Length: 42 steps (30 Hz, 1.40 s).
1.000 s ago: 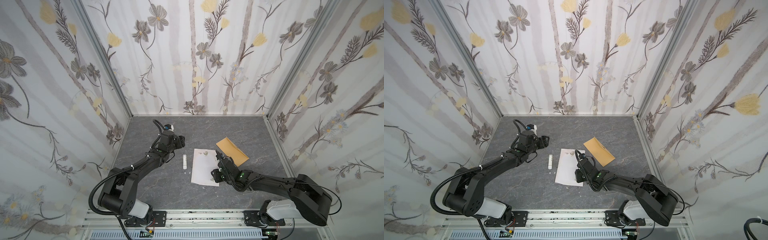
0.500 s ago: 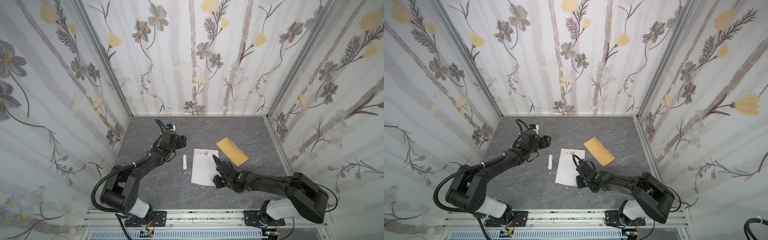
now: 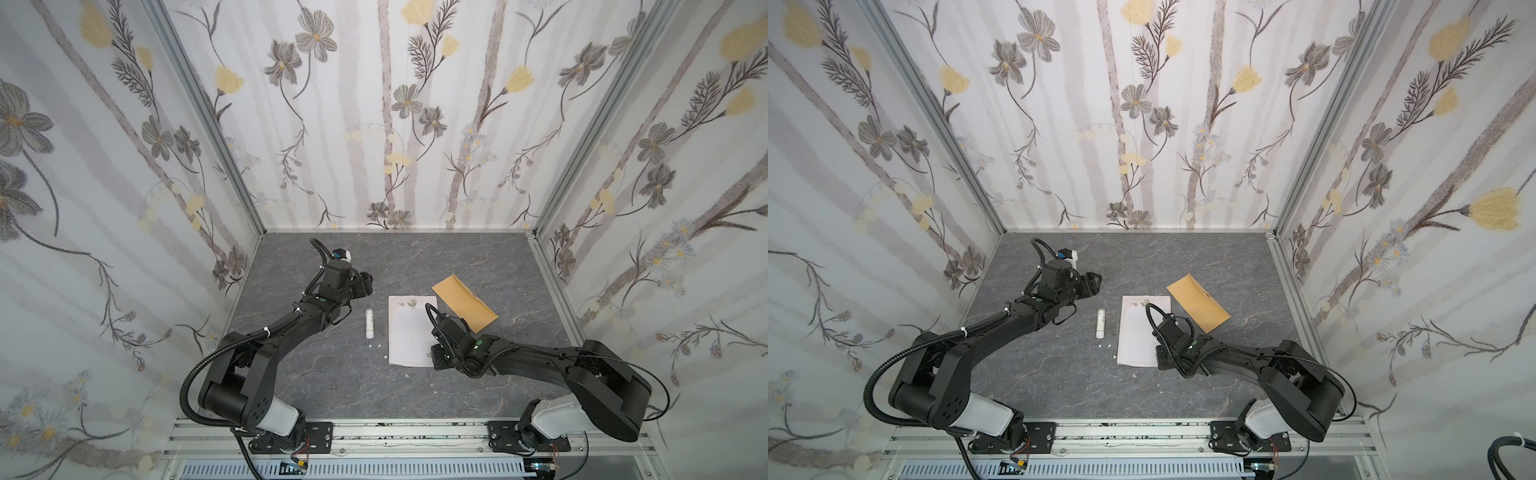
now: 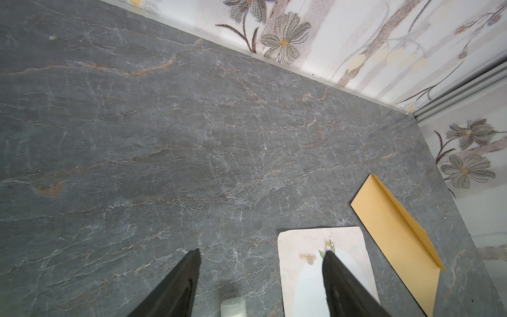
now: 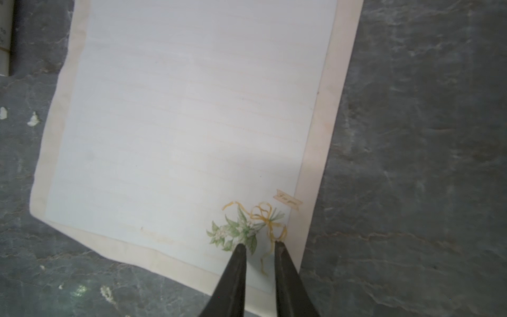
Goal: Place the letter into the envelope and seal it
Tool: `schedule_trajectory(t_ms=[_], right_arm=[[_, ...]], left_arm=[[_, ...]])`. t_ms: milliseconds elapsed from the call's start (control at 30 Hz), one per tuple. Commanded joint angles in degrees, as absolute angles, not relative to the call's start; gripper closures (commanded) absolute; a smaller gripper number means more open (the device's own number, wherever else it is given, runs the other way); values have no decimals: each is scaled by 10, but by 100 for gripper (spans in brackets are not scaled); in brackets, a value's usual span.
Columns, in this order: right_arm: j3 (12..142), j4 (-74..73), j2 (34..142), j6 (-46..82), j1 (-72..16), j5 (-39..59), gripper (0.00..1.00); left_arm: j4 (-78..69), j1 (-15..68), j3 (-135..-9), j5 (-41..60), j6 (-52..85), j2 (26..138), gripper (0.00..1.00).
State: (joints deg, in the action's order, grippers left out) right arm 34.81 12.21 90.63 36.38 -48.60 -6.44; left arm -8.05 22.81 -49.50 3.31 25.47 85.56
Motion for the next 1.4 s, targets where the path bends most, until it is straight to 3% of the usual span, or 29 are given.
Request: schedule_trajectory(t_ms=[0,333,767,1367], right_arm=[[351,191,892,355,-474,-95,77],[402,171,832,327,-417,-54,71],[398,66,937,334,-386,-7,99],[371,31,981,360,-384,-11,100]], left_arm=[[-66,233,-492,41,253,851,29],[-46,256,-491,71,249,883,34],[-44,275,-537,123,270,959,38],[-34,277,-619,174,270,1075,42]])
